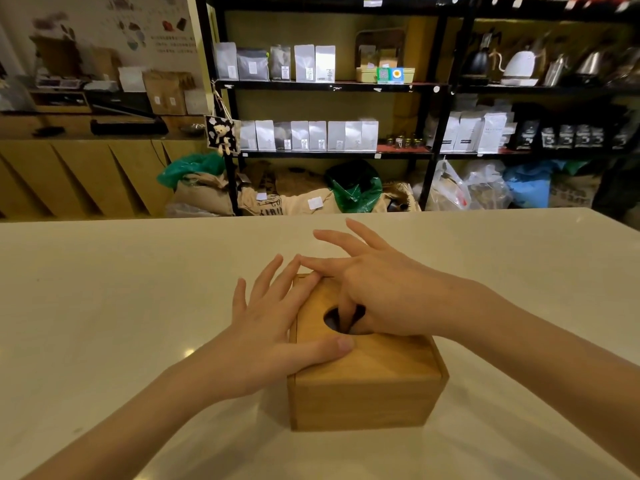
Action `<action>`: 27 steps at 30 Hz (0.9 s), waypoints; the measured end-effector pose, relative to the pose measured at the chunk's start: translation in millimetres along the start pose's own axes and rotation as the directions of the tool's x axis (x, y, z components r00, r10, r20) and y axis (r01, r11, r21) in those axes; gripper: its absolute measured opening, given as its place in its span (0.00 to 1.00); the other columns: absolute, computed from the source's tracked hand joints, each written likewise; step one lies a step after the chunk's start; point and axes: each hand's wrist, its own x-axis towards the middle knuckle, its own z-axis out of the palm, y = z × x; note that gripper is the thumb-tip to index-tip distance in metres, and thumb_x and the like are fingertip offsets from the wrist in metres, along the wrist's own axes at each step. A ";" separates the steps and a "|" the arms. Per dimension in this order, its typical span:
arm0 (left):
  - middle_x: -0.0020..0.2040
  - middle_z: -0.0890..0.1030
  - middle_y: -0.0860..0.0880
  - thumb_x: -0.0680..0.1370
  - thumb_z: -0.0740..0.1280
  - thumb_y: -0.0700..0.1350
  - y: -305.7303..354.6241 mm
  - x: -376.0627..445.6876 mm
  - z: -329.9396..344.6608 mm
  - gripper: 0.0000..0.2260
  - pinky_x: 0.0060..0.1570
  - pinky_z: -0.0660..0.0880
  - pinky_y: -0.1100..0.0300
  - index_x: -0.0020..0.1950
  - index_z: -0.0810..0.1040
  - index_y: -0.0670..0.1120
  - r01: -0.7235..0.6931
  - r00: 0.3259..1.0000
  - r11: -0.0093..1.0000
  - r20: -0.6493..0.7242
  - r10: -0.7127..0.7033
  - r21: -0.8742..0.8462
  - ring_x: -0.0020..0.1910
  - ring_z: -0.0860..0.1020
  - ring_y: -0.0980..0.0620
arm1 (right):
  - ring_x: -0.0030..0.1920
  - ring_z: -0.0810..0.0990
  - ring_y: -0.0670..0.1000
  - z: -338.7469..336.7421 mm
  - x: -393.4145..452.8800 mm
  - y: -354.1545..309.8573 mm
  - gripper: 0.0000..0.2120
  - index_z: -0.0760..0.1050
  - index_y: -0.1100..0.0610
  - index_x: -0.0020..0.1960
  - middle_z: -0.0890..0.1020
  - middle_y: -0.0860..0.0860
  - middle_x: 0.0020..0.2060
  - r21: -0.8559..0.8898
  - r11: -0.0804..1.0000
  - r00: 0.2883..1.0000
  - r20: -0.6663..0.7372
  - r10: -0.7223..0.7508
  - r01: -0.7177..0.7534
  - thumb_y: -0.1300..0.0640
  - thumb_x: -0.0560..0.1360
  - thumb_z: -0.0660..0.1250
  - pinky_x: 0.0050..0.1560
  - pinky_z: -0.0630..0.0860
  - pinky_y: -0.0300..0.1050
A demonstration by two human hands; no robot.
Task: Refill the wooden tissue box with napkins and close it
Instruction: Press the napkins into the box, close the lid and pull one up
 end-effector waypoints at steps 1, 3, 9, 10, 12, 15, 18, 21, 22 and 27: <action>0.73 0.36 0.65 0.53 0.48 0.78 0.3 0.0 0.2 0.39 0.69 0.30 0.51 0.59 0.36 0.73 0.003 1.000 1.000 -0.001 -0.003 0.002 0.67 0.31 0.67 | 0.75 0.39 0.51 0.6 -0.3 -0.1 0.09 0.83 0.46 0.45 0.54 0.44 0.76 0.003 1.000 1.000 -0.005 0.002 -0.002 0.48 0.73 0.64 0.71 0.31 0.52; 0.74 0.36 0.63 0.56 0.48 0.75 0.4 0.3 0.4 0.38 0.69 0.30 0.50 0.62 0.37 0.70 0.012 1.000 1.000 -0.007 -0.012 0.005 0.68 0.31 0.67 | 0.75 0.39 0.50 1.6 -0.4 0.2 0.09 0.83 0.46 0.45 0.54 0.43 0.76 0.019 1.000 1.000 -0.017 0.001 -0.001 0.48 0.73 0.64 0.71 0.31 0.51; 0.74 0.35 0.63 0.56 0.48 0.75 -2.0 1.6 2.4 0.41 0.70 0.31 0.49 0.66 0.38 0.69 0.022 1.000 1.000 -0.008 -0.022 -0.007 0.71 0.32 0.63 | 0.74 0.40 0.48 2.7 -5.8 4.3 0.10 0.83 0.45 0.45 0.56 0.41 0.75 0.041 0.999 0.997 -0.078 -0.018 0.021 0.48 0.74 0.63 0.70 0.30 0.48; 0.74 0.36 0.63 0.56 0.49 0.76 -2.0 1.8 2.6 0.42 0.70 0.31 0.48 0.67 0.38 0.69 0.023 1.000 1.000 -0.009 -0.023 -0.012 0.71 0.32 0.63 | 0.74 0.40 0.48 2.1 -7.0 4.9 0.10 0.83 0.45 0.45 0.56 0.41 0.75 0.039 0.999 0.996 -0.084 -0.017 0.020 0.47 0.74 0.63 0.70 0.30 0.48; 0.74 0.36 0.62 0.52 0.49 0.79 -3.0 1.6 2.3 0.45 0.70 0.32 0.48 0.66 0.39 0.69 0.021 1.000 0.999 -0.009 -0.021 -0.025 0.71 0.32 0.63 | 0.74 0.41 0.46 -0.1 -9.6 6.1 0.10 0.83 0.44 0.46 0.57 0.40 0.74 0.043 0.999 0.995 -0.100 -0.005 0.009 0.45 0.73 0.63 0.70 0.30 0.46; 0.74 0.37 0.63 0.48 0.43 0.82 -3.4 0.6 1.9 0.45 0.70 0.32 0.49 0.63 0.39 0.71 0.014 1.000 0.999 -0.007 -0.014 -0.043 0.70 0.32 0.64 | 0.73 0.42 0.44 -4.6 -15.2 9.8 0.10 0.83 0.46 0.46 0.59 0.38 0.73 0.078 0.997 0.991 -0.130 0.018 -0.008 0.45 0.73 0.64 0.69 0.31 0.42; 0.74 0.38 0.63 0.48 0.45 0.82 -2.2 0.1 1.8 0.44 0.70 0.32 0.49 0.61 0.40 0.72 0.013 1.000 0.998 -0.005 -0.014 -0.053 0.70 0.33 0.66 | 0.70 0.43 0.39 -6.7 -17.7 15.7 0.09 0.83 0.48 0.46 0.61 0.37 0.72 0.170 0.985 0.986 -0.161 0.039 -0.011 0.47 0.72 0.66 0.65 0.30 0.33; 0.74 0.38 0.63 0.48 0.47 0.81 -1.1 -0.2 1.0 0.40 0.70 0.34 0.49 0.59 0.42 0.75 0.024 1.000 0.998 0.002 -0.024 -0.056 0.71 0.35 0.64 | 0.68 0.48 0.37 -8.0 -18.5 20.5 0.08 0.82 0.50 0.46 0.65 0.39 0.69 0.294 0.956 0.985 -0.162 0.060 -0.010 0.49 0.73 0.66 0.64 0.39 0.32; 0.74 0.39 0.64 0.48 0.47 0.81 -0.1 -0.8 0.3 0.39 0.71 0.34 0.49 0.57 0.44 0.77 0.023 1.000 0.998 -0.001 -0.023 -0.061 0.71 0.35 0.64 | 0.69 0.50 0.37 -8.5 -19.2 21.9 0.08 0.81 0.51 0.46 0.66 0.39 0.69 0.331 0.943 0.987 -0.146 0.063 -0.011 0.50 0.74 0.65 0.64 0.43 0.34; 0.66 0.48 0.75 0.55 0.58 0.74 1.9 -3.1 1.1 0.24 0.74 0.43 0.48 0.50 0.59 0.83 -0.075 0.986 0.986 -0.156 0.051 -0.152 0.64 0.40 0.75 | 0.65 0.58 0.39 -3.9 -19.6 26.4 0.04 0.73 0.46 0.47 0.68 0.39 0.63 0.570 0.818 0.996 -0.004 0.092 -0.074 0.52 0.77 0.59 0.64 0.55 0.37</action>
